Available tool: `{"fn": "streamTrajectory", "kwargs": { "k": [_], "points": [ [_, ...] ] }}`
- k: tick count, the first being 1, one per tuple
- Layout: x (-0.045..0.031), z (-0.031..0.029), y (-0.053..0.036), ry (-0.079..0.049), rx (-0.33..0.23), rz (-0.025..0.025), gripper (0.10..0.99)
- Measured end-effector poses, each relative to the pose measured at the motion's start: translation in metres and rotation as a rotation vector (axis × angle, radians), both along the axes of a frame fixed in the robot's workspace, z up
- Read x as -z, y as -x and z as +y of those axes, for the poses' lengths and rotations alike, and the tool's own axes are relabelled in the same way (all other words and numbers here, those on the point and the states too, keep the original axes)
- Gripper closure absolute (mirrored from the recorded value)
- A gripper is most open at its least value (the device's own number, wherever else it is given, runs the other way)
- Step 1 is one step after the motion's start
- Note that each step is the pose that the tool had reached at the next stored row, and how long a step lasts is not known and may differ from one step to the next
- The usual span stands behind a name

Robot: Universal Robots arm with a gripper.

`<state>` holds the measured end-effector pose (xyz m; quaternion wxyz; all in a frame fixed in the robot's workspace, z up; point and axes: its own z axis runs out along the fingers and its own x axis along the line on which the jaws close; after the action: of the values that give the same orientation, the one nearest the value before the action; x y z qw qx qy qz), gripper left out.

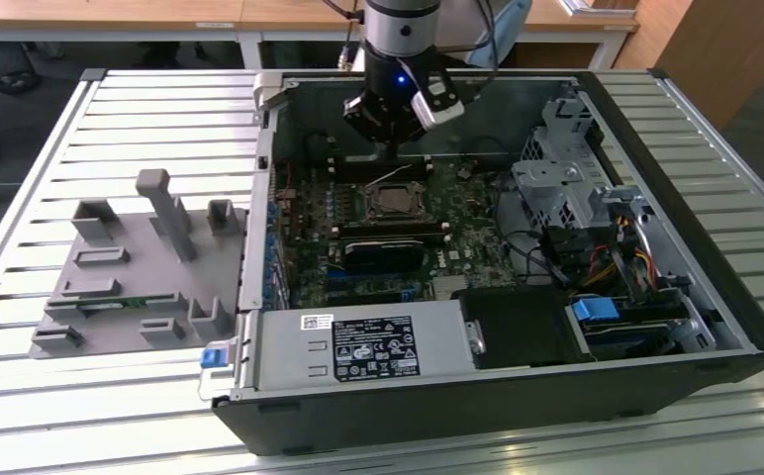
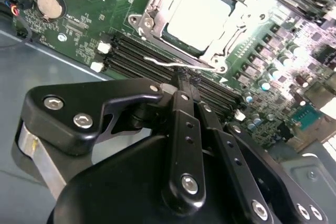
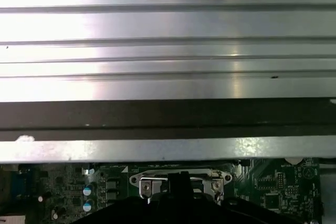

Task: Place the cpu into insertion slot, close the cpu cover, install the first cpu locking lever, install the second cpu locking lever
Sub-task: 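Install the first cpu locking lever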

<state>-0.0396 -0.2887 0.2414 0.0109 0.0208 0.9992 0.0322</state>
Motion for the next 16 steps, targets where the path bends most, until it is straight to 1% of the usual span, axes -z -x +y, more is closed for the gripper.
{"fn": "streamTrajectory", "kwargs": {
  "k": [3,9,16],
  "points": [
    [0.0039,0.0003,-0.0034,0.0,0.0,0.0,0.98],
    [0.0105,0.0009,-0.0044,0.0,0.0,0.0,0.98],
    [0.0142,0.002,-0.0064,0.0,0.0,-0.0001,0.98]
  ]
}}
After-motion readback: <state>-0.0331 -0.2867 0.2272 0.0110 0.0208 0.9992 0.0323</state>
